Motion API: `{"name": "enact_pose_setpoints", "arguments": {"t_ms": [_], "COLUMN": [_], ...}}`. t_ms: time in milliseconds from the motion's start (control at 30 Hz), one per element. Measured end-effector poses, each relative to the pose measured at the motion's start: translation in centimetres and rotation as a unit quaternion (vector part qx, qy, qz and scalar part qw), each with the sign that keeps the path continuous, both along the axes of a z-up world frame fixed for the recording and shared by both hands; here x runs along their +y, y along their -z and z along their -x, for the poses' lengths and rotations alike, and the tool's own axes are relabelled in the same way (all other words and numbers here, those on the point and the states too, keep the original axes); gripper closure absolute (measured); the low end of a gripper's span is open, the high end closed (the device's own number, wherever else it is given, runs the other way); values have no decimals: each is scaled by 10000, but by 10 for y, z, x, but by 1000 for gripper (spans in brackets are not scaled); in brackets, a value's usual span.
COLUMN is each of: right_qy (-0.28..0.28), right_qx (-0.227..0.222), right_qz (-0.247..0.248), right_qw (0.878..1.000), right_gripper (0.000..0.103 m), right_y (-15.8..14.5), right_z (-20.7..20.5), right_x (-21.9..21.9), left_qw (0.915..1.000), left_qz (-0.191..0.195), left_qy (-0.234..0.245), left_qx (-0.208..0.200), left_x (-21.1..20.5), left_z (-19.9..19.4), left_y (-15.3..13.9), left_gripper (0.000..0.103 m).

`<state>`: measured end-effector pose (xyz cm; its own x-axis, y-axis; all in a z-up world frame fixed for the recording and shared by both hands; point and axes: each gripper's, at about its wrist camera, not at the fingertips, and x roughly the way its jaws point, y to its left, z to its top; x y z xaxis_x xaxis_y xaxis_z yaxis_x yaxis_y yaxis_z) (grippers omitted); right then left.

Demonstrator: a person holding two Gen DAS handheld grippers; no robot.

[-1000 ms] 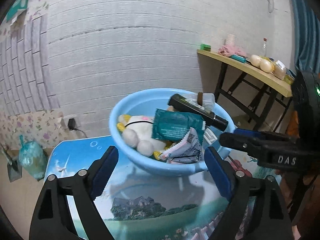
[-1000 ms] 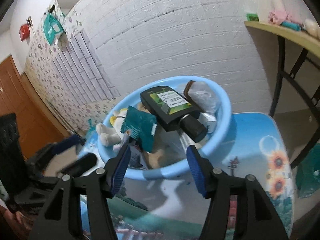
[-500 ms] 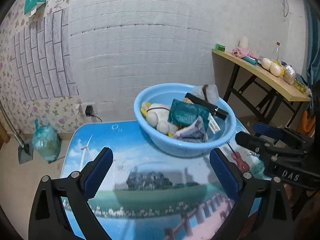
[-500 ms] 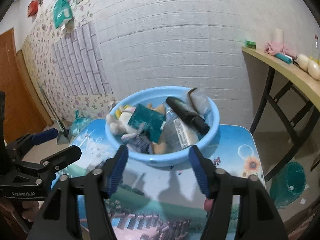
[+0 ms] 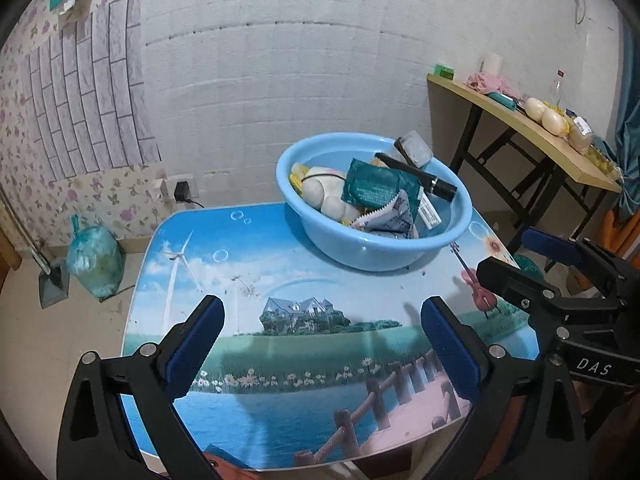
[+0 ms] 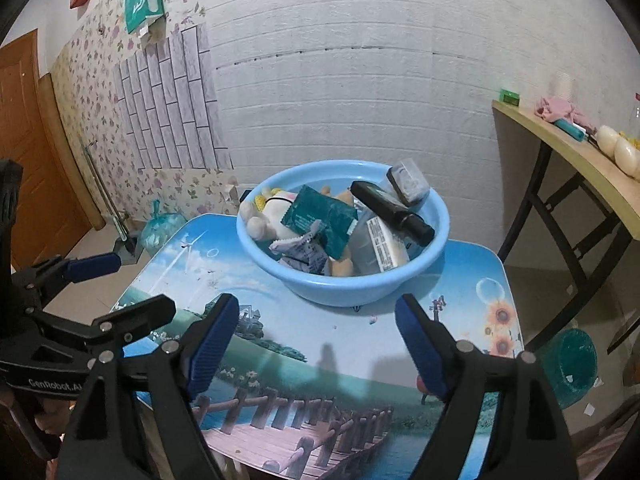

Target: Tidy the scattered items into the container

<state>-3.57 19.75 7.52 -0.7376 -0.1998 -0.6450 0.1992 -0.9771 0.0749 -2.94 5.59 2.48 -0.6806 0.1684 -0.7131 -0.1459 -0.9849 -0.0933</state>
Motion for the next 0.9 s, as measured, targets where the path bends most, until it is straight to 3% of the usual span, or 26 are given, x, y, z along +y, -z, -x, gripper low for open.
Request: {"name": "enact_pose_setpoints", "arguments": {"t_ms": [600,900], "right_qy": [120,170], "right_qx": [-34,-75], "right_qz": [77,86], "right_qw": [9999,9998], "right_gripper": [20,20], "right_y": [2,4], "right_z": [-2,0], "right_x": [5,7], "left_qw": [9996,9989], "left_qz": [248,345], "left_qy": [-107,21], "left_qx": [-65,321], "left_x": [2,6], "left_z": [4,-3], "left_y": [8,4], "left_gripper": [4,3]}}
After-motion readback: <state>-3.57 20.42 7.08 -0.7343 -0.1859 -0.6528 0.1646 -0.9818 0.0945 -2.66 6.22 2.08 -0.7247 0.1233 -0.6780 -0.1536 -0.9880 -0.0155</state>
